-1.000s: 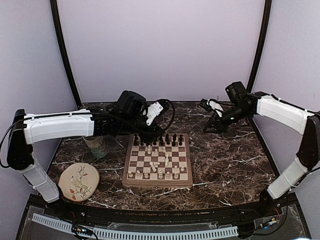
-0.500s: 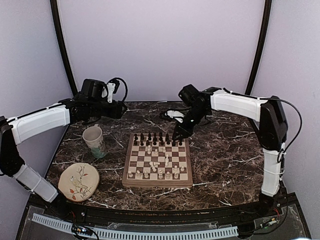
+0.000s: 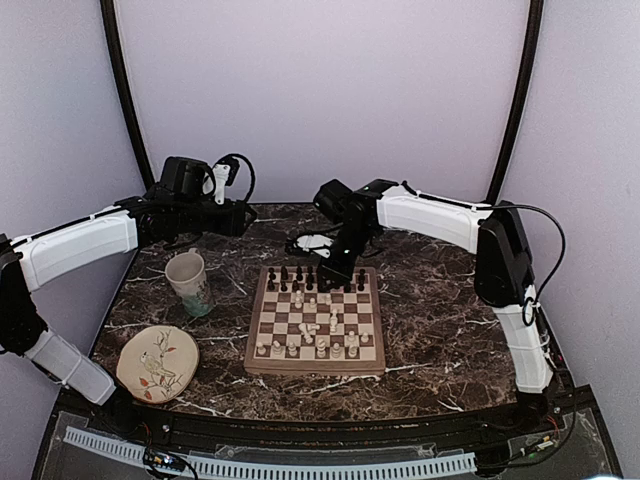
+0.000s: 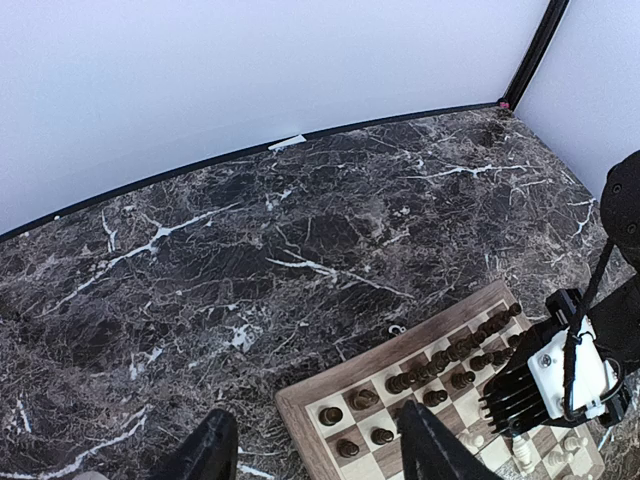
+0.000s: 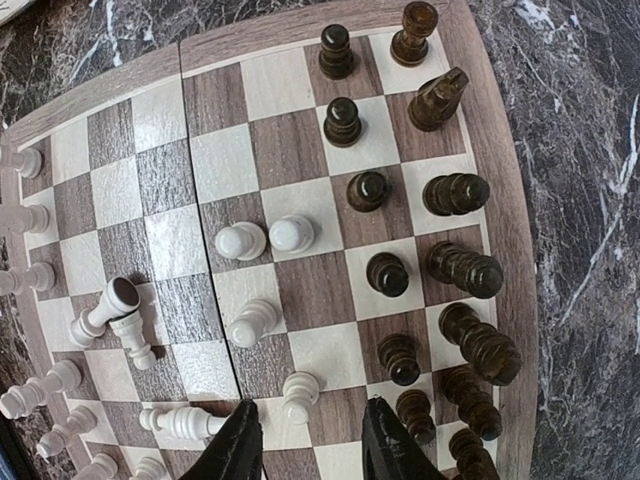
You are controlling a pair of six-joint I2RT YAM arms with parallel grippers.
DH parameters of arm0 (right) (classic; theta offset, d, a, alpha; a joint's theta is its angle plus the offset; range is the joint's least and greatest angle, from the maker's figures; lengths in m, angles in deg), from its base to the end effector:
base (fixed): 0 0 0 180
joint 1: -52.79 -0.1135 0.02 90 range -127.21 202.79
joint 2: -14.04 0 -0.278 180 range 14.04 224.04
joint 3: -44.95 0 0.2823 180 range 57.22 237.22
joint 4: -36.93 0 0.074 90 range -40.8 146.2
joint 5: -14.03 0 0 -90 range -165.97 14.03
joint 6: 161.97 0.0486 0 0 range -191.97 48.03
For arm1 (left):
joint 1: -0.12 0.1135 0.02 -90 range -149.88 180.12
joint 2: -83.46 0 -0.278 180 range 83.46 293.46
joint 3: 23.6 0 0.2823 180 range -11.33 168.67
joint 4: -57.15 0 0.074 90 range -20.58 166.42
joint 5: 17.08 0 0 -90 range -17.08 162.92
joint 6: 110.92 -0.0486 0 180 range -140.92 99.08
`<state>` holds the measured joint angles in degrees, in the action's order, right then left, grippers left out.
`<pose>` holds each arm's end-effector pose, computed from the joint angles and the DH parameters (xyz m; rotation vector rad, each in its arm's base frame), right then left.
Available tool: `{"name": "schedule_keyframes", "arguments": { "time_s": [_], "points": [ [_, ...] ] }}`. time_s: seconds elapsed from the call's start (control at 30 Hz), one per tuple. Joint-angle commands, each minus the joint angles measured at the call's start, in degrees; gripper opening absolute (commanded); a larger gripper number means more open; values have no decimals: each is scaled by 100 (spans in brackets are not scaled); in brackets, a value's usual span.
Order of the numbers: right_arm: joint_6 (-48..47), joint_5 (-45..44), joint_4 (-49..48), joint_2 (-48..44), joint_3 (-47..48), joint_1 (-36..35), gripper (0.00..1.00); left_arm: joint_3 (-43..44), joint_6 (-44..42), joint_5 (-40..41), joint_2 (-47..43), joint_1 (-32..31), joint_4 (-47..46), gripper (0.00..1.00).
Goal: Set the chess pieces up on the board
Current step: Pick up the chess pile from the chessboard.
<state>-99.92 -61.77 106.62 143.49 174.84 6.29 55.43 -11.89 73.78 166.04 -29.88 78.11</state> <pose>0.3506 0.3867 0.2171 -1.7408 2.1860 0.4259 0.3272 -0.1881 0.3208 0.3586 1.9915 -0.4204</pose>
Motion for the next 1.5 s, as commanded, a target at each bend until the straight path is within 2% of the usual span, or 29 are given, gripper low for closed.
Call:
{"name": "schedule_keyframes", "arguments": {
  "time_s": [0.0,0.1,0.27,0.37,0.5,0.77,1.47],
  "points": [
    [-46,-38,189,-151,-103,-61,35,30,45,-50,-247,5,-6,57],
    [-361,163,162,-536,-469,-63,36,25,48,-74,-247,3,-2,57],
    [-1560,378,327,-932,-1140,-87,35,43,61,-172,-228,3,-4,57],
    [-2270,131,475,-932,-1247,-170,32,51,46,-195,-210,8,7,57],
    [-2726,-339,445,-859,-1215,-318,36,77,45,-274,-169,11,29,57],
    [-3050,-630,373,-503,-904,-465,42,126,58,-299,-111,12,57,57],
    [-3273,-561,809,21,-737,-535,45,170,36,-427,-41,18,106,57]
  ]
}}
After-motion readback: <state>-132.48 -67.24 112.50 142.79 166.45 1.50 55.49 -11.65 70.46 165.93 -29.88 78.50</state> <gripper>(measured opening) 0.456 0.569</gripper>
